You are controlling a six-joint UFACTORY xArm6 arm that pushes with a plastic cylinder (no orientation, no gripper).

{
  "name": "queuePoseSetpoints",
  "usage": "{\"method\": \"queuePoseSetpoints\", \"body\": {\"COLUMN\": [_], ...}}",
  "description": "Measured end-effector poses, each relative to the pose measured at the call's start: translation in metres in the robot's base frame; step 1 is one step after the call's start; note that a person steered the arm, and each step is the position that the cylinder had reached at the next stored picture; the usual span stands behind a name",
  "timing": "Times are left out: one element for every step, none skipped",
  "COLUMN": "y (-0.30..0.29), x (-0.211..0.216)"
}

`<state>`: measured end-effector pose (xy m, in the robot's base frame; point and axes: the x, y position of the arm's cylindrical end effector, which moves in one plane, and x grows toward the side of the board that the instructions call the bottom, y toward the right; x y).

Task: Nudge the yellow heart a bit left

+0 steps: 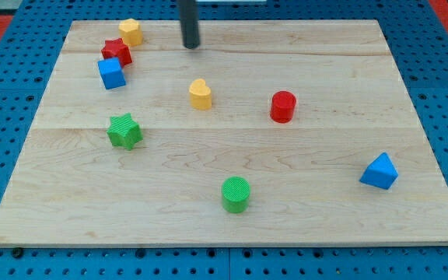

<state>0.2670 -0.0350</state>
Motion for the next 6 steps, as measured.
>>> {"method": "queuePoseSetpoints", "body": {"y": [0.034,0.035,0.042,0.027,0.002,0.015], "x": [0.033,0.08,0.094,0.112,0.116,0.114]}}
